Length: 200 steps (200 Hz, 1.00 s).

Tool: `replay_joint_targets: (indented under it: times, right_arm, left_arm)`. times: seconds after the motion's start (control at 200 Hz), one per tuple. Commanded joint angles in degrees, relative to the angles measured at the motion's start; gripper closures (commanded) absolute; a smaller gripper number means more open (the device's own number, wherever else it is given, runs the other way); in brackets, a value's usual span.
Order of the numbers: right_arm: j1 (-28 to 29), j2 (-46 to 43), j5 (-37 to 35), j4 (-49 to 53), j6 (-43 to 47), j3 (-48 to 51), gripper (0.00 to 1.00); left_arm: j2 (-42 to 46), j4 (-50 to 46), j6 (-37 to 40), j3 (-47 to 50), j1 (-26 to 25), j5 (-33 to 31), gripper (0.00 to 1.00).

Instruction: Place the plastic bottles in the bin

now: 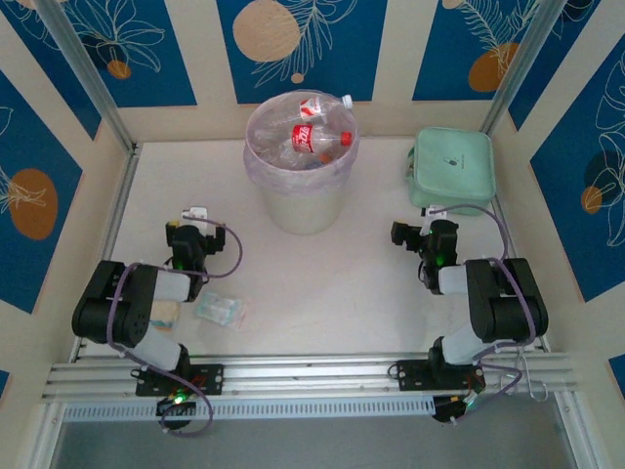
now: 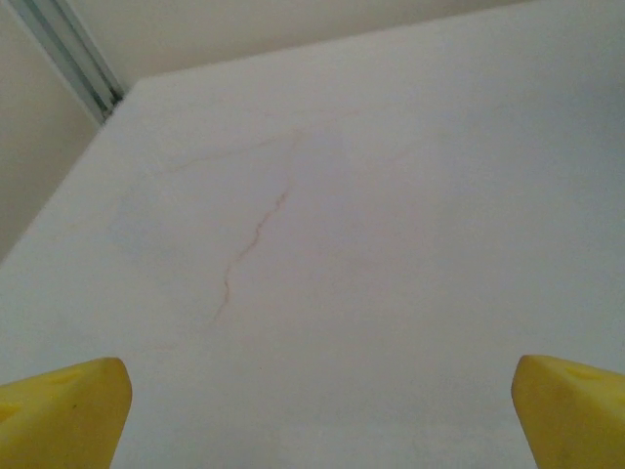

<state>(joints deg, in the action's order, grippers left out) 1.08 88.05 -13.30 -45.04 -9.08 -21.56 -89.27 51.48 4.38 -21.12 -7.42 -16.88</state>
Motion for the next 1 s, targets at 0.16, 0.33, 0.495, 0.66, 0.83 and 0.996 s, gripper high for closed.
replay_joint_targets:
  times: [0.16, 0.33, 0.495, 0.66, 0.83, 0.996]
  right_arm:
    - [-0.1, -0.7, 1.2, -4.0, 1.6, -1.0, 0.01]
    - [0.4, -0.8, 0.3, -3.4, 1.8, -1.3, 0.01]
    - [0.5, -0.8, 0.1, -3.0, 1.9, -1.4, 0.01]
    - [0.4, -0.8, 0.3, -2.8, 1.8, -1.4, 0.01]
    - [0.4, -0.8, 0.4, -2.7, 1.8, -1.6, 0.01]
    - [0.1, -0.6, 0.9, -2.0, 1.5, -2.0, 0.01]
  left_arm:
    - [-0.6, 4.8, -1.8, 0.6, 0.7, 4.0, 0.01]
    - [-0.7, 5.2, -1.8, 0.8, 0.6, 3.4, 0.01]
    - [-0.7, 5.2, -2.1, 0.7, 0.6, 2.8, 0.01]
    - [-0.8, 5.2, -2.0, 0.6, 0.6, 2.8, 0.01]
    - [-0.7, 5.2, -2.0, 0.6, 0.6, 2.7, 0.01]
    - [-0.8, 5.0, -2.2, 0.6, 0.7, 2.7, 0.01]
